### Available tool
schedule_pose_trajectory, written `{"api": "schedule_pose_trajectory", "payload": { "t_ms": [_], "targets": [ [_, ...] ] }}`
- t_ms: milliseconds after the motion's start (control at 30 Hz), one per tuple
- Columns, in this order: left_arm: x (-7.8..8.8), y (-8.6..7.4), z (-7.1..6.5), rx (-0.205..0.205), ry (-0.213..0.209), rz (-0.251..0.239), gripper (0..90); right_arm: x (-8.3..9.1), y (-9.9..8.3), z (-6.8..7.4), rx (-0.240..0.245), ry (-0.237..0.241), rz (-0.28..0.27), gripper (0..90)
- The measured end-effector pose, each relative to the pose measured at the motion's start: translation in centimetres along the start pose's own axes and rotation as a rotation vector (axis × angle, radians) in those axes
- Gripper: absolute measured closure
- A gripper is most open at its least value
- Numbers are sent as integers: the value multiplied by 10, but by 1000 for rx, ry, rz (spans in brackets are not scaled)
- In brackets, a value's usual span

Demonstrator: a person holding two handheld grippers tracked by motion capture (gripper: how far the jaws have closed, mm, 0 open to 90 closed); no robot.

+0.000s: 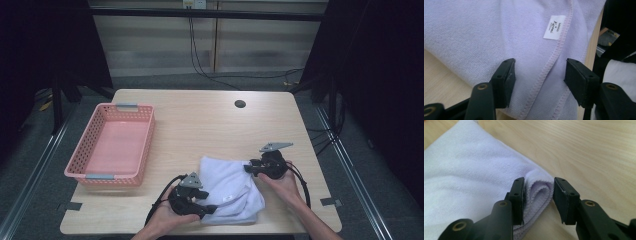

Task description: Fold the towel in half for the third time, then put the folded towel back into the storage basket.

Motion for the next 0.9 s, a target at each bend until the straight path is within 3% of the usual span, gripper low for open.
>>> {"api": "schedule_pose_trajectory", "payload": {
  "t_ms": [33,167,267,333,367,400,467,600,733,900],
  "targets": [
    [0,0,-1,1,2,-8,392,0,-2,-1,1,16,-7,615],
    [11,-4,-5,7,-10,-1,371,3,-6,-5,14,-1,-1,490],
    [23,-16,-6,23,19,-10,366,4,-7,-7,5,-12,1,369],
    [28,-23,-5,43,40,-3,347,5,-5,-7,-6,10,-13,303],
    [29,-26,-5,53,30,-7,341,5,-3,-6,-7,22,-20,286],
    [30,-28,-5,45,32,9,335,6,-2,-4,-5,37,-26,273],
    [29,-31,-5,39,46,31,319,6,2,1,13,72,-37,251],
    [24,-28,-8,15,30,31,276,-1,4,8,44,106,-14,211],
    [16,-27,-9,4,29,52,252,-10,-2,8,39,117,46,170],
    [10,-24,-11,-15,16,74,227,-8,0,9,32,153,42,145]
  ]
}}
Point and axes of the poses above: each handheld gripper's, and its own axes: x roughly backward along the jaws, y roughly out of its top, z roughly to its left, the point moved 4 cm from there along -x, roughly forward along the jaws, and after that the axes turned 14 degrees about -x, right-handed, at the moved point
